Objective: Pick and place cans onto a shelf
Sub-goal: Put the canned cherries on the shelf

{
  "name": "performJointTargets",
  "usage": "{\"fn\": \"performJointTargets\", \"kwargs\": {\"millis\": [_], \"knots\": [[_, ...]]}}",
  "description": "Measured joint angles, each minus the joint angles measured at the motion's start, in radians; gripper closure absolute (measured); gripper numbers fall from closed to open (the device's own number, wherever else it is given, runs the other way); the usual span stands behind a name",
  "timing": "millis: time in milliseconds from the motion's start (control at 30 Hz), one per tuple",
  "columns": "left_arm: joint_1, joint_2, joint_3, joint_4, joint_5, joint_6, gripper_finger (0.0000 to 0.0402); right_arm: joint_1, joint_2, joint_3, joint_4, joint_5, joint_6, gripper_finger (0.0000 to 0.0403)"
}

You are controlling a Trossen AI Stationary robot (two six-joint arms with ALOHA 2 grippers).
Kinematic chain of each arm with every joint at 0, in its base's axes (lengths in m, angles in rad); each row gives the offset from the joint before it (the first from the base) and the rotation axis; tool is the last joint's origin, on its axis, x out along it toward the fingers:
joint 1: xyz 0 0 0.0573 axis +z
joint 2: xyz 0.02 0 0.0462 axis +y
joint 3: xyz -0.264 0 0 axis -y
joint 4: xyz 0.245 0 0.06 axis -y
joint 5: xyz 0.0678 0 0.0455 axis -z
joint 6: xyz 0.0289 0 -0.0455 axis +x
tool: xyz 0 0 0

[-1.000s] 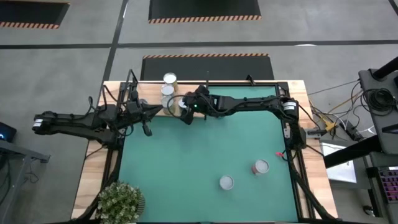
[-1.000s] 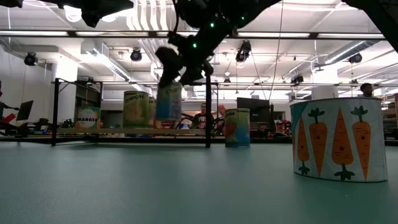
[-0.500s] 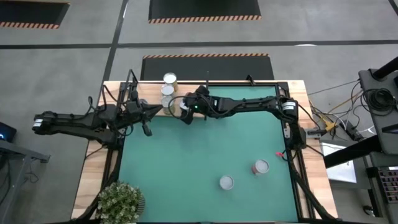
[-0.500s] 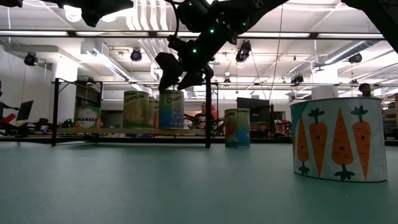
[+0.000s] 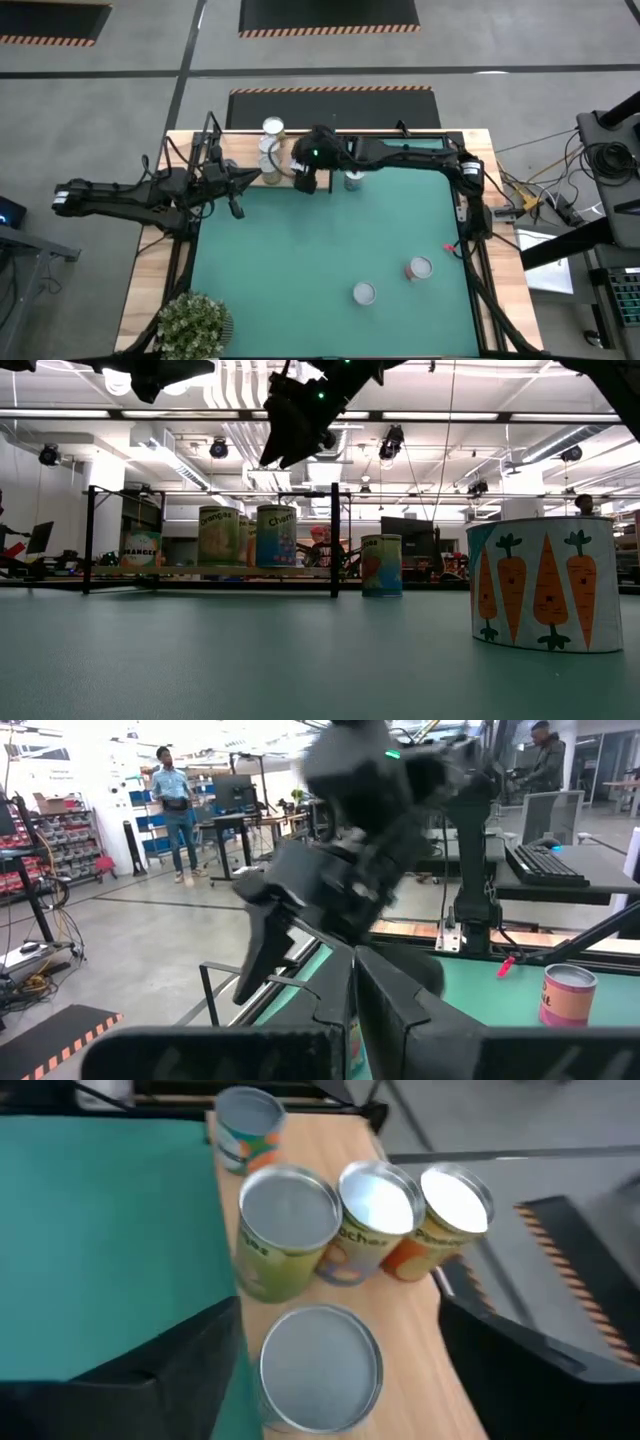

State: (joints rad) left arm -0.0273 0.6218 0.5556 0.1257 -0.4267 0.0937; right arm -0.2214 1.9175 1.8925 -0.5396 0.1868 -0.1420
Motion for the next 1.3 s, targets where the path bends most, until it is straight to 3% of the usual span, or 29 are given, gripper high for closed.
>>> {"fn": "performJointTargets", "kwargs": {"millis": [167, 433, 867, 1300], "knots": [[0.0, -0.002, 0.0, 0.008, 0.0, 0.0, 0.0402, -0.053, 0.057, 0.102, -0.138, -0.163, -0.106, 0.0185], [0.0, -0.002, 0.0, 0.008, 0.0, 0.003, 0.0402, -0.06, 0.135, 0.159, -0.159, -0.18, -0.307, 0.0377], [0.0, -0.002, 0.0, 0.007, 0.0, 0.003, 0.0402, -0.063, 0.207, 0.162, -0.165, -0.18, -0.366, 0.0394], [0.0, -0.001, 0.0, 0.007, 0.0, 0.003, 0.0402, -0.062, 0.205, 0.194, -0.092, -0.03, -0.04, 0.0394]]}}
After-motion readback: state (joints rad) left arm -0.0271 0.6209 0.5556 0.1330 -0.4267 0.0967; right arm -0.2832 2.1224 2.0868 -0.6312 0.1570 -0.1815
